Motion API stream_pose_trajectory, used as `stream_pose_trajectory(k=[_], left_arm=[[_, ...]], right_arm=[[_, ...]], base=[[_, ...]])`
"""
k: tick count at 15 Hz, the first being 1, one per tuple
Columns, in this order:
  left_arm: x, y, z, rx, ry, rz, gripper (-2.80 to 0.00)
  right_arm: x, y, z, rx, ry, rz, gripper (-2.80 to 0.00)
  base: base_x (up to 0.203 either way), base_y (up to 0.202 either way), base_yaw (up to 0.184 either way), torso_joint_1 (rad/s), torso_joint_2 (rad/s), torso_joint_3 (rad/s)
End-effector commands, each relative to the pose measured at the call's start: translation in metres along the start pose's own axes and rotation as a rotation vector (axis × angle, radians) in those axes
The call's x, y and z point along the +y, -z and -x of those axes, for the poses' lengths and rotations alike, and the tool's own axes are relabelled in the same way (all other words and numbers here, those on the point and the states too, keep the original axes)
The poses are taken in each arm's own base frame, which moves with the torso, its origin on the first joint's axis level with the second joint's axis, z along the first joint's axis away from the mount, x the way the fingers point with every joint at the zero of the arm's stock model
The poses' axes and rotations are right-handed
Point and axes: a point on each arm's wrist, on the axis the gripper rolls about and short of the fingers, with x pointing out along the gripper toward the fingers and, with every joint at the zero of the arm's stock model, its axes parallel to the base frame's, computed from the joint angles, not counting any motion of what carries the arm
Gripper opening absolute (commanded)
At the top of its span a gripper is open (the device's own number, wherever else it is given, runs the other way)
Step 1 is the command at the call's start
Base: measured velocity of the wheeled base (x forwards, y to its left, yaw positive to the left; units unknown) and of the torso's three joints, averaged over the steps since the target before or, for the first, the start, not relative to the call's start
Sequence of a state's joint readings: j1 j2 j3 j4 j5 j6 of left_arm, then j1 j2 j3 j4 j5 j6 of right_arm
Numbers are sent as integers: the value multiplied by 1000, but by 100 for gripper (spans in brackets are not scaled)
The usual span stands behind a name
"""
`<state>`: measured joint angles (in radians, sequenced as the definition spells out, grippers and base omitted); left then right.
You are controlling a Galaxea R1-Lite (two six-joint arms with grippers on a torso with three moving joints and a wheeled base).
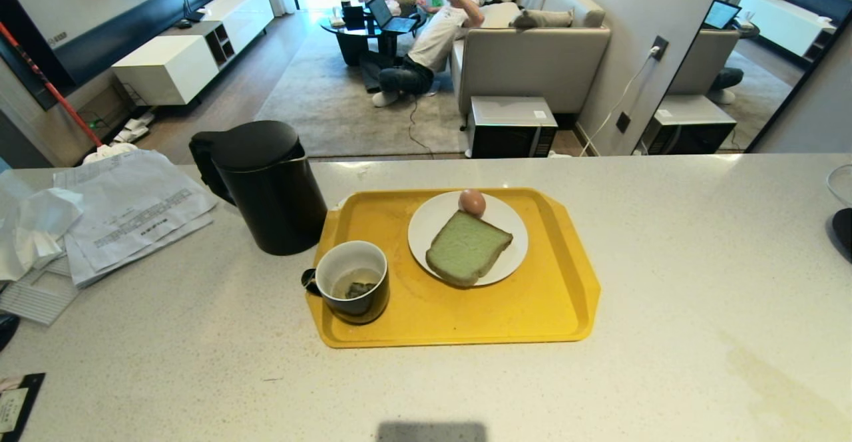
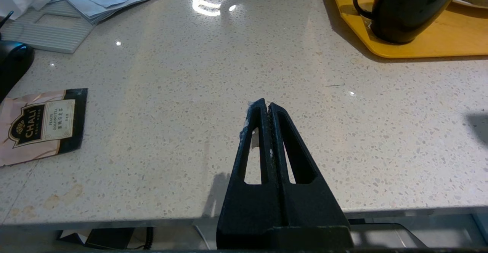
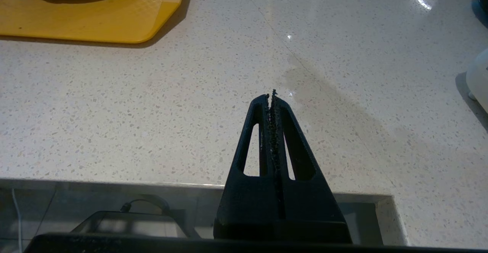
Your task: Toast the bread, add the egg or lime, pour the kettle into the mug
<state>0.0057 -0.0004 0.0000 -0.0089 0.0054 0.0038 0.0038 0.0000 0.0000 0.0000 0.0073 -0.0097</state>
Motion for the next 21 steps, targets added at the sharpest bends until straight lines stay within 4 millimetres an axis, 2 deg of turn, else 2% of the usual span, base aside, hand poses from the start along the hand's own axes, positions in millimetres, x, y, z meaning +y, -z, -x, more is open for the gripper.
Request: stream_pose_trajectory(k=[1, 7, 21], left_arm=[[0, 0, 0, -1, -1, -1, -280], [0, 0, 0, -1, -1, -1, -280], [0, 0, 0, -1, -1, 1, -280]], right_arm=[[0, 0, 0, 1, -1, 1, -280], [0, 0, 0, 2, -1, 0, -280], [0, 0, 0, 0, 13, -12, -280]], base=[[0, 0, 0, 0, 0, 0], [0, 0, 0, 175, -309, -137], [0, 0, 0, 3, -7, -2]])
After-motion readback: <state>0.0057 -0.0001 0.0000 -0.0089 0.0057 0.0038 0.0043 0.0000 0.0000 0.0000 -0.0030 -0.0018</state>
